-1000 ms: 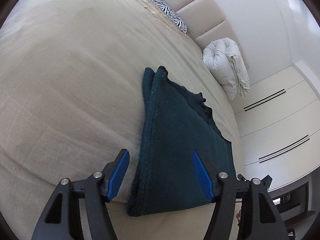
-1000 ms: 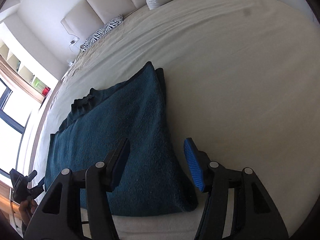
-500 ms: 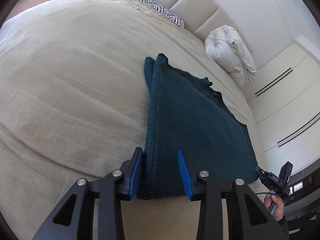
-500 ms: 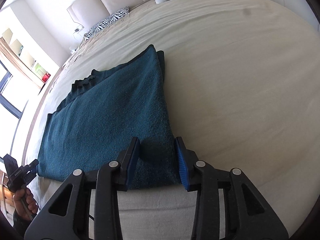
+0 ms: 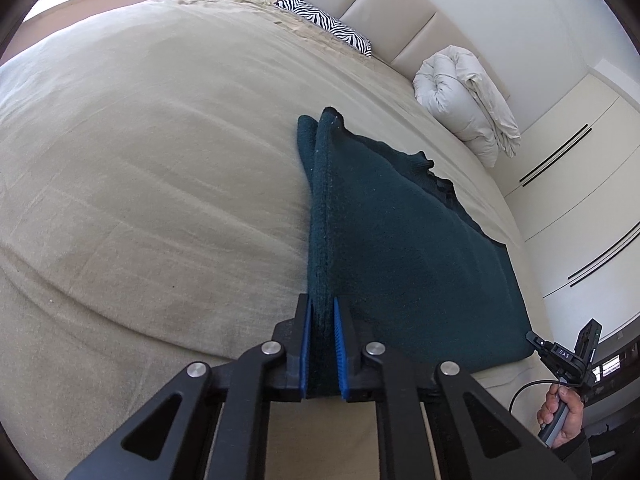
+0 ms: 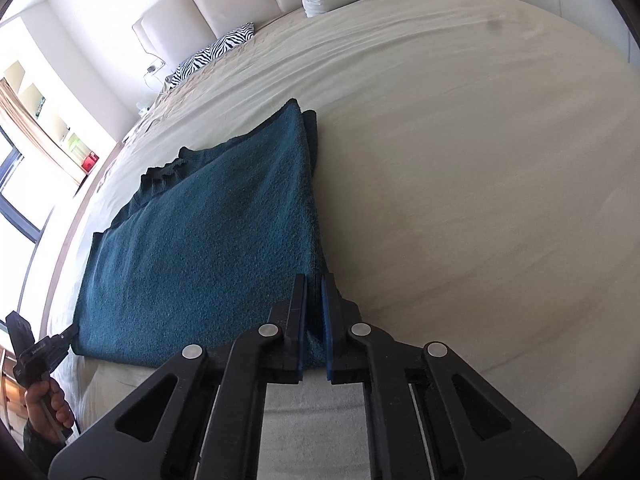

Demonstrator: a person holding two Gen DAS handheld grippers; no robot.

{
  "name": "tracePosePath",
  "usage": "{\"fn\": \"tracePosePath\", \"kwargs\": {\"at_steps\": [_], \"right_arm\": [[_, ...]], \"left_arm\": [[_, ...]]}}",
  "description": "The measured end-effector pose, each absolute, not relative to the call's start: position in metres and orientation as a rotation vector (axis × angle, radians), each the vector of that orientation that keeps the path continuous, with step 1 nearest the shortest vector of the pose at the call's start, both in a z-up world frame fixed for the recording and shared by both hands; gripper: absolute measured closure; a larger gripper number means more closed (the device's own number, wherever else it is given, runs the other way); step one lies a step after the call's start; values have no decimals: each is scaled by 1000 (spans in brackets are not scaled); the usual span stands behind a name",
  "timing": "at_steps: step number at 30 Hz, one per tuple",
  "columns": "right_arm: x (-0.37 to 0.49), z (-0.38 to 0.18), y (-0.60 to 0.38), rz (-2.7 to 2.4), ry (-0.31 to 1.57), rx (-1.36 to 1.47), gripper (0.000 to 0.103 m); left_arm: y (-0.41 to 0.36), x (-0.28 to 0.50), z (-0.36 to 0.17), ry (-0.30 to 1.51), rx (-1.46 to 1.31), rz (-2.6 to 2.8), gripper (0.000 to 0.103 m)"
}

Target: Fold small clothes

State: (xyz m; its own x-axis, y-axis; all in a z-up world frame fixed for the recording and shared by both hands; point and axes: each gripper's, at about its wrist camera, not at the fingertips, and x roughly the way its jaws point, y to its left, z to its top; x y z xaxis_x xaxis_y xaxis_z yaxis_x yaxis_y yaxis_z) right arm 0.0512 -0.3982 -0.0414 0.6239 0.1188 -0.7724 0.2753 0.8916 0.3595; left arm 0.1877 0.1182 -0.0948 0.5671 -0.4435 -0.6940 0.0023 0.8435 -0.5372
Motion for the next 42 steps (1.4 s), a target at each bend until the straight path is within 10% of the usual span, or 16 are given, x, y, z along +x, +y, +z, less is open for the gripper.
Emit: {"fn": "tracePosePath", "kwargs": {"at_steps": [26, 42], "right_arm": [[39, -70, -408, -95, 919, 609, 98], [59, -7, -367, 33, 799, 651, 75]], "left_arm": [[131, 185, -106, 951, -520, -289, 93], [81, 209, -17, 816, -324, -313, 50]]}}
